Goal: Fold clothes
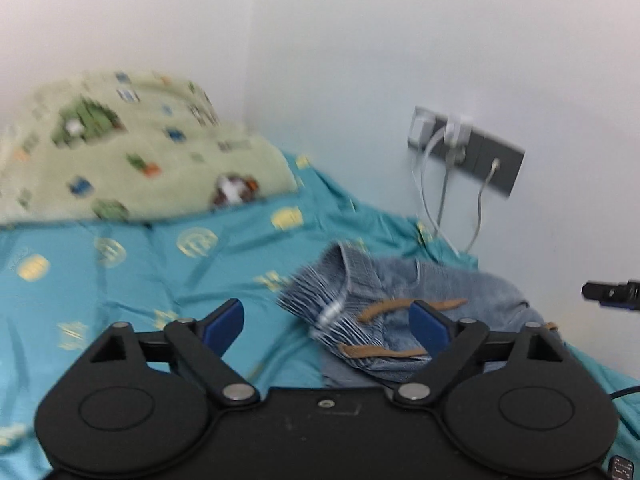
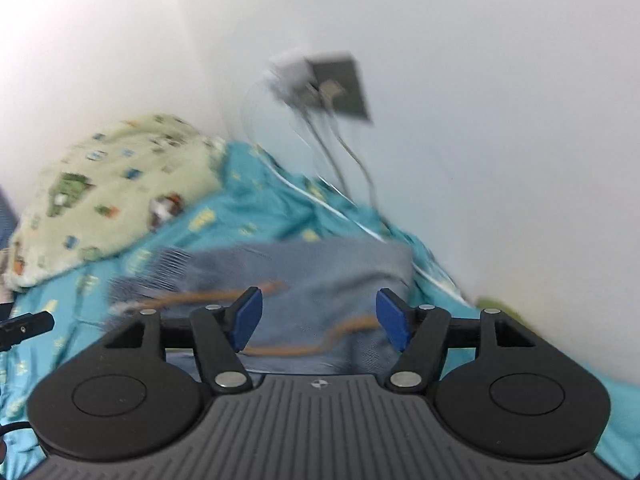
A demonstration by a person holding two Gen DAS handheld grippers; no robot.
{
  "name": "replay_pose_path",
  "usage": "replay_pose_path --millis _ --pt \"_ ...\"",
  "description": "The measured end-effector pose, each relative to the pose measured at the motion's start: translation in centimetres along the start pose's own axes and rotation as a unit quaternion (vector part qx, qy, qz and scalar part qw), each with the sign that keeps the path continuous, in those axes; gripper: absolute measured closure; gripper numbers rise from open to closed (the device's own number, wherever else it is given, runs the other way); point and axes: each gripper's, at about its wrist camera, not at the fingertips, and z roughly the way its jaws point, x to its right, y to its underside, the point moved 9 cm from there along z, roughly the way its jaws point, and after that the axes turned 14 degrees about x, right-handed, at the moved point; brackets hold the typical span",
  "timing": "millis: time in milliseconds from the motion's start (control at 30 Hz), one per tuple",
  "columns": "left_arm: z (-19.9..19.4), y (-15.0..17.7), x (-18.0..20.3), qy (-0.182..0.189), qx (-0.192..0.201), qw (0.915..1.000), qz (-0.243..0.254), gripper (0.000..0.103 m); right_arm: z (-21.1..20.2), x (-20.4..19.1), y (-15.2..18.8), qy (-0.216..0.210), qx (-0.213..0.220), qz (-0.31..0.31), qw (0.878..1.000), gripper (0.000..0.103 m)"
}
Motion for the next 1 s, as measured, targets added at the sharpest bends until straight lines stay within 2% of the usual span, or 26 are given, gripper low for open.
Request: replay_pose_path --millis 167,333,433,600,800,900,1000 --pt "-7.1 -2.9 -2.3 -0.029 0.035 0.999 0.004 0.009 -4.4 -5.3 -3.6 -0.055 0.038 -0.02 0.998 0.033" --pt "-13.6 -4.4 -5.6 -0.075 0.057 0.9956 -0.002 0.006 -7.5 -11.9 -5.0 -0.116 0.053 -0.045 0.991 0.033" --pt "-16.9 -4.5 -7.8 -0.107 0.067 0.992 0.002 0.005 -9.6 -16.7 -5.1 -0.16 0.07 -0.059 0.983 0.031" --pt "-21.3 -4.4 -11.5 -0.163 0.082 0.983 0.021 0.003 -10.7 -24.8 -3.4 -0.227 0.077 -0.087 0.967 0.03" --pt "-23.6 -2.4 -16.1 -0.228 0.086 0.9695 0.027 0.001 -9.9 -32.3 0.3 -0.283 0.074 -0.117 0.949 0.029" --pt "-23.6 -1.3 -17.8 -0.246 0.098 0.9643 0.006 0.001 -9.6 -34.3 1.6 -0.3 0.085 -0.121 0.942 0.026" --pt "-23.4 -0.4 -19.3 -0.26 0.113 0.9588 -0.01 0.001 -8.3 -34.9 2.3 -0.295 0.098 -0.119 0.943 0.021"
